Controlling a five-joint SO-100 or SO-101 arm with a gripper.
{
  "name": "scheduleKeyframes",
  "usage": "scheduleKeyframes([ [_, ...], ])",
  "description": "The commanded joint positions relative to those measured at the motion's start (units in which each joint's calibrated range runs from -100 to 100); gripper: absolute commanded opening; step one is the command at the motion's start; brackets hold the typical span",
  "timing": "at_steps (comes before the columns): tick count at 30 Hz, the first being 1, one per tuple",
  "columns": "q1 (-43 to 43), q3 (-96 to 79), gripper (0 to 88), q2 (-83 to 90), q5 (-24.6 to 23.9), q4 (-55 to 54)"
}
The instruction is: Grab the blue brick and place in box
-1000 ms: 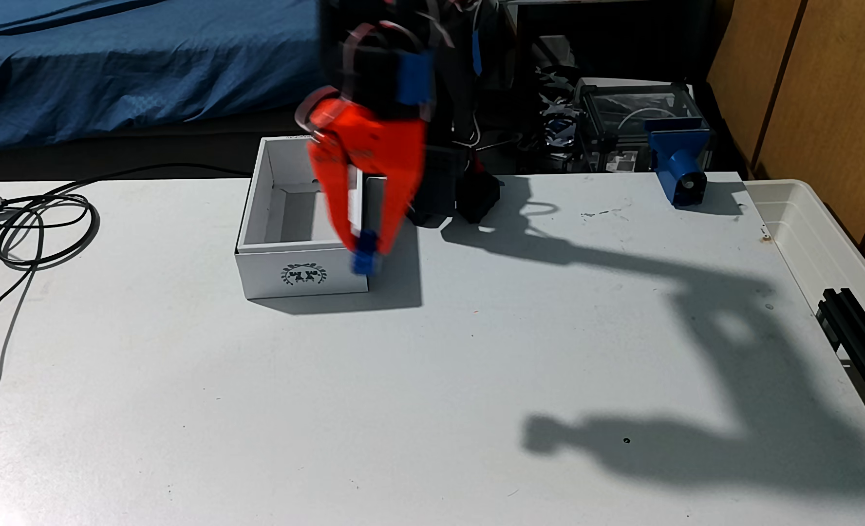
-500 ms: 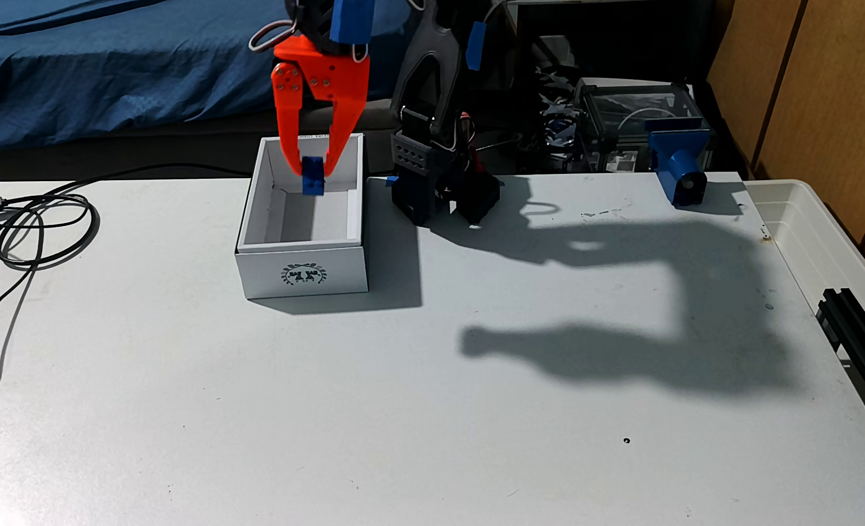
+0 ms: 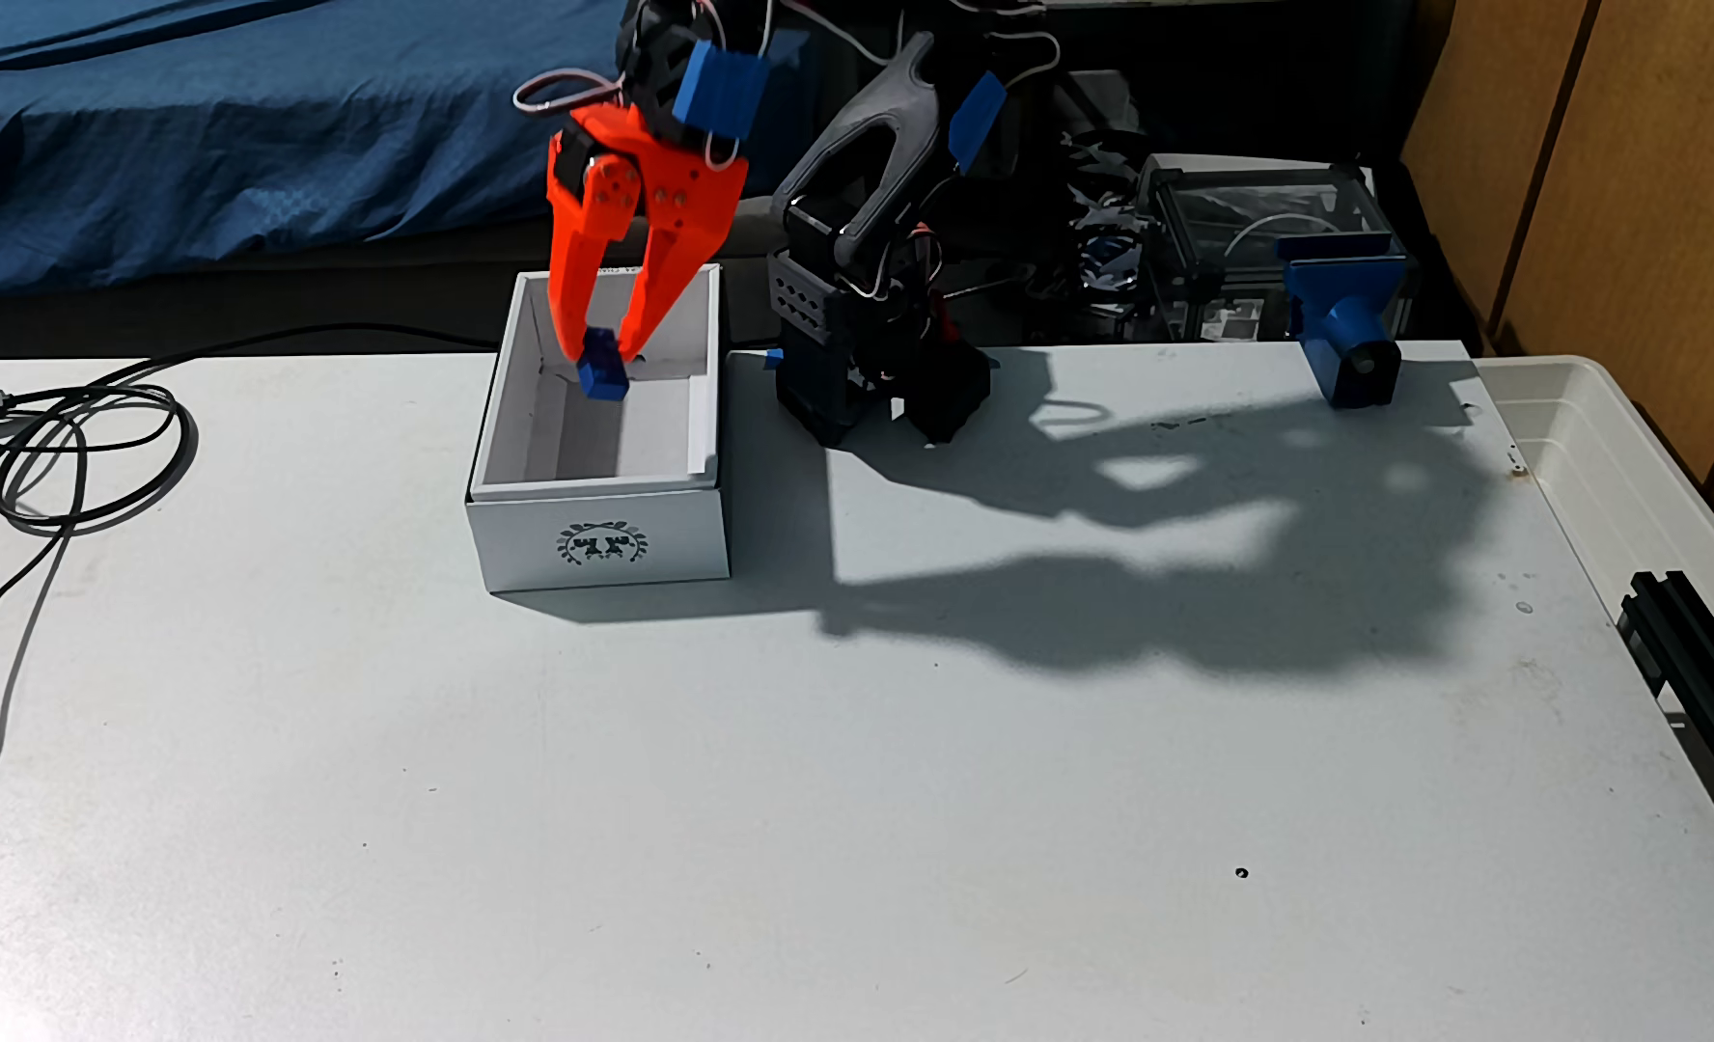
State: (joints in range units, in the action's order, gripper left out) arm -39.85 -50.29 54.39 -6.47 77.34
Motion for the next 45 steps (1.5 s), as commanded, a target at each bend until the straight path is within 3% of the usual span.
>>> scheduleKeyframes([
  [1,-2.3,-6.3,1.0,4.5,3.2,-4.8],
  [17,-13.3,-21.2,1.6,21.1,12.7,-9.4],
  [34,-14.6,-21.4,1.8,23.1,13.2,-9.4],
  [45,-14.1,-21.7,20.5,23.1,13.1,-8.6],
])
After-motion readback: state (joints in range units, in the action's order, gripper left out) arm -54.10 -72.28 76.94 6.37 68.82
